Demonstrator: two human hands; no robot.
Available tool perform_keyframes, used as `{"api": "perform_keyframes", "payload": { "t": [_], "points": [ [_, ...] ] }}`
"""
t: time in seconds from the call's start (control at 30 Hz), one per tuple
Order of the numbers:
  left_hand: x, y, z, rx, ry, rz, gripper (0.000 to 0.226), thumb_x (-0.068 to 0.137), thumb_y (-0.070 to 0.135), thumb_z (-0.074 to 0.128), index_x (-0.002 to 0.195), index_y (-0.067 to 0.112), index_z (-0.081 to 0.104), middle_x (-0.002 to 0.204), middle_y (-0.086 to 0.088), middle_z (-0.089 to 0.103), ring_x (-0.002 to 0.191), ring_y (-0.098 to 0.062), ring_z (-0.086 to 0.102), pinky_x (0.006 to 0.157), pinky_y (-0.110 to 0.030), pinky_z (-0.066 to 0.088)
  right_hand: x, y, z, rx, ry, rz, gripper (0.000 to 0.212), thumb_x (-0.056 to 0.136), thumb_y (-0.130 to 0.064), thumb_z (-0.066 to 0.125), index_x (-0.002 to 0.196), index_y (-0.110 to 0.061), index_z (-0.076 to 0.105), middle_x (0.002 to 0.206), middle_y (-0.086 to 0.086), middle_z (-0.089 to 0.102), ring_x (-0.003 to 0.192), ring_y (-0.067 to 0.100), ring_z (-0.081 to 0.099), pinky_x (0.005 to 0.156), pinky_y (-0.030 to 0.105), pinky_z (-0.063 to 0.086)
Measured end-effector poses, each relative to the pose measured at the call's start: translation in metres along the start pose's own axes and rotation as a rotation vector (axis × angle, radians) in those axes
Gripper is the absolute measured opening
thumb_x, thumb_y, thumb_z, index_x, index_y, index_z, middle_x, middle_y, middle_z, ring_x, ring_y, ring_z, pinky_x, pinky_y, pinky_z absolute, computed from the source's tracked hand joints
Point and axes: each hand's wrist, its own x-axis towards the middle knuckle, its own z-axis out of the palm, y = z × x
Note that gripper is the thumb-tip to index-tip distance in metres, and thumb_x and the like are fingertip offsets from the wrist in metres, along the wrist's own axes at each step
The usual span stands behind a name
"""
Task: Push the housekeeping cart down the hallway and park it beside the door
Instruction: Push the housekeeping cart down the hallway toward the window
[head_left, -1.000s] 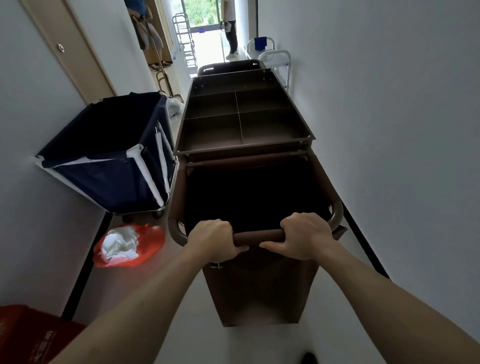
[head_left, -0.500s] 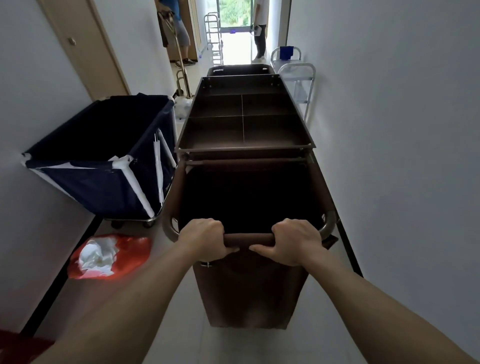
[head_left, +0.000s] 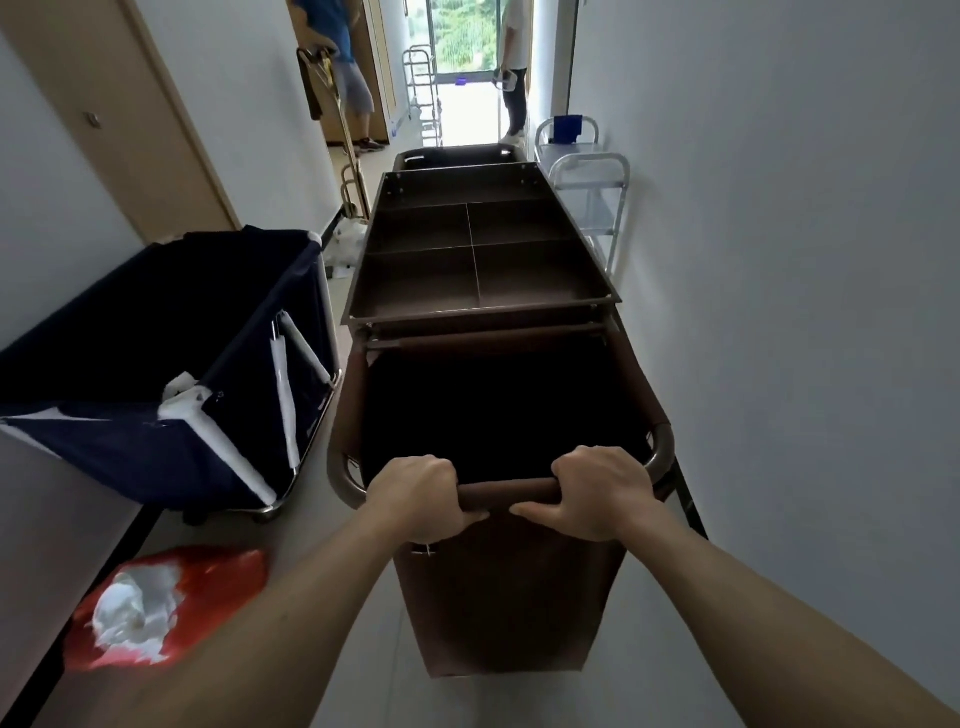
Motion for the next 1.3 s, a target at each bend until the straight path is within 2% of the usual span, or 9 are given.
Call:
{"api": "perform_keyframes", "payload": {
  "t": [0.17, 0.37, 0.53, 0.73, 1.03, 1.2, 1.3],
  "points": [
    [0.076, -0.006, -0.006, -0.03, -0.058, -0.018, 0.051, 0.072, 0.082, 0.056, 0.065, 0.033, 0.044, 0.061, 0.013, 0.056, 0.05, -0.003, 0.054, 0.042, -0.021, 0.036, 0.064, 0.044, 0.006, -0.02, 0.03, -0.038, 0.07, 0.07, -0.097, 0.035, 0.056, -0.03, 0.047, 0.047, -0.014, 0.047, 0.039, 0.001, 0.046, 0.042, 0.018, 0.034],
    [0.154, -0.017, -0.006, -0.058, -0.021, 0.004, 0.044, 0.075, 0.078, 0.057, 0.078, 0.035, 0.05, 0.066, 0.013, 0.053, 0.055, -0.005, 0.053, 0.044, -0.022, 0.035, 0.138, 0.089, 0.014, -0.022, 0.07, -0.059, 0.074, 0.069, -0.101, 0.028, 0.054, -0.03, 0.044, 0.044, -0.015, 0.044, 0.036, 0.001, 0.043, 0.041, 0.017, 0.03],
    [0.215, -0.028, -0.007, -0.048, -0.012, -0.021, 0.046, 0.074, 0.079, 0.058, 0.077, 0.034, 0.053, 0.065, 0.014, 0.051, 0.053, -0.005, 0.05, 0.043, -0.022, 0.032, 0.195, 0.119, 0.022, -0.041, 0.062, -0.068, 0.076, 0.068, -0.101, 0.026, 0.055, -0.03, 0.046, 0.044, -0.014, 0.045, 0.036, 0.002, 0.045, 0.041, 0.018, 0.033],
    [0.287, -0.047, -0.012, -0.028, -0.03, -0.045, 0.051, 0.072, 0.082, 0.055, 0.066, 0.034, 0.039, 0.064, 0.013, 0.052, 0.053, -0.006, 0.051, 0.043, -0.023, 0.035, 0.264, 0.151, 0.028, -0.036, 0.058, -0.079, 0.074, 0.07, -0.1, 0.029, 0.055, -0.03, 0.047, 0.045, -0.014, 0.045, 0.037, 0.001, 0.045, 0.041, 0.017, 0.033],
    [0.4, -0.076, -0.026, 0.057, -0.074, -0.132, 0.057, 0.069, 0.088, 0.049, 0.065, 0.031, 0.047, 0.063, 0.012, 0.056, 0.053, -0.007, 0.054, 0.045, -0.026, 0.039, 0.378, 0.197, 0.032, 0.005, 0.016, -0.094, 0.073, 0.069, -0.097, 0.035, 0.061, -0.028, 0.055, 0.051, -0.013, 0.052, 0.044, 0.002, 0.051, 0.043, 0.021, 0.041],
    [0.463, -0.091, -0.028, 0.084, -0.05, -0.187, 0.068, 0.058, 0.094, 0.038, 0.061, 0.028, 0.053, 0.06, 0.014, 0.055, 0.051, -0.005, 0.05, 0.044, -0.026, 0.032, 0.439, 0.226, 0.041, 0.027, 0.019, -0.13, 0.073, 0.072, -0.095, 0.033, 0.057, -0.026, 0.053, 0.049, -0.013, 0.051, 0.043, 0.004, 0.05, 0.043, 0.022, 0.042],
    [0.499, -0.098, -0.033, 0.092, -0.04, -0.223, 0.071, 0.058, 0.097, 0.04, 0.06, 0.027, 0.055, 0.058, 0.013, 0.054, 0.051, -0.006, 0.049, 0.044, -0.027, 0.03, 0.476, 0.242, 0.043, 0.031, 0.014, -0.135, 0.076, 0.07, -0.097, 0.031, 0.054, -0.026, 0.053, 0.049, -0.014, 0.051, 0.043, 0.006, 0.051, 0.046, 0.024, 0.047]
  ]
}}
